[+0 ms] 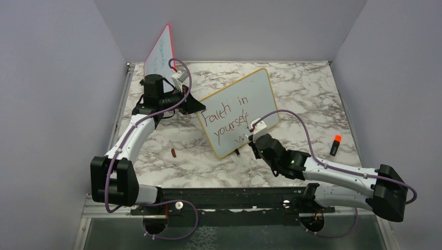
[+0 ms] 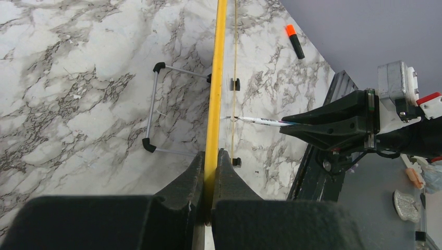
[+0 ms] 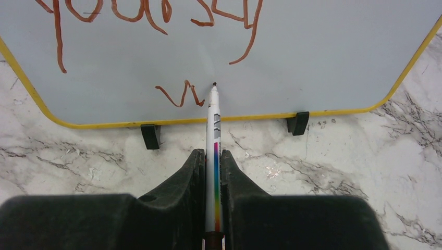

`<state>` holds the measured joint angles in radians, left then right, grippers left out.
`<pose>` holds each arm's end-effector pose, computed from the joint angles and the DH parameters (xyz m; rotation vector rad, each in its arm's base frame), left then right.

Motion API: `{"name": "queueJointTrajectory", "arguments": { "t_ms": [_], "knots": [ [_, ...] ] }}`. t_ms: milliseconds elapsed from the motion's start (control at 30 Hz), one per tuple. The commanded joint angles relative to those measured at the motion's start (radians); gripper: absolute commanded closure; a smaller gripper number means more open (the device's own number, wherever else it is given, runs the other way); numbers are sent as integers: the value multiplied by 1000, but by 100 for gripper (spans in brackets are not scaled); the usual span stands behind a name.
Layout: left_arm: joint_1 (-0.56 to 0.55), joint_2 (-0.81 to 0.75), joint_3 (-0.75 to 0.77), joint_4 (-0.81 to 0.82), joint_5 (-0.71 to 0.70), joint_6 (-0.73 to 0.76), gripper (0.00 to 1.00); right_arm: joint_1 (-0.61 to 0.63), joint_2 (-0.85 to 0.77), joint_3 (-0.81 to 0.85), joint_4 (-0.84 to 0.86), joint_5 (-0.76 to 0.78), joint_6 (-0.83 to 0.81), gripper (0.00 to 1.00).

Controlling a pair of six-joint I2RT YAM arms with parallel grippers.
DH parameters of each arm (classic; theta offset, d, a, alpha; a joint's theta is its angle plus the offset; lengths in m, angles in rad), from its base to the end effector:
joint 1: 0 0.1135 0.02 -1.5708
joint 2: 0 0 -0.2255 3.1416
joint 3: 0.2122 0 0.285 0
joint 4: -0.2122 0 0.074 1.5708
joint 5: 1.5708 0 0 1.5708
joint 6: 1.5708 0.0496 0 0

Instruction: Write a sentence on the whiteboard

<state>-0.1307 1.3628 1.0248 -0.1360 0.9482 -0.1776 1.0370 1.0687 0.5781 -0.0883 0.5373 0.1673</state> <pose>0.3395 -0.0853 0.2514 0.5573 1.9356 -1.1549 0.1659 0.2308 0.1690 -0.5842 1.9797 0.1625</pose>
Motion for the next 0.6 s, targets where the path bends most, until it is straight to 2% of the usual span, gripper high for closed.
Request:
{"name": "queueJointTrajectory", "arguments": {
  "t_ms": [0,567],
  "knots": [
    [13,19,-26,-82,-123,56,100,0,-16,29,39,40,-9,99],
    [13,18,-26,-81,-123,56,100,0,21,18,-6,-17,30,99]
  ]
}}
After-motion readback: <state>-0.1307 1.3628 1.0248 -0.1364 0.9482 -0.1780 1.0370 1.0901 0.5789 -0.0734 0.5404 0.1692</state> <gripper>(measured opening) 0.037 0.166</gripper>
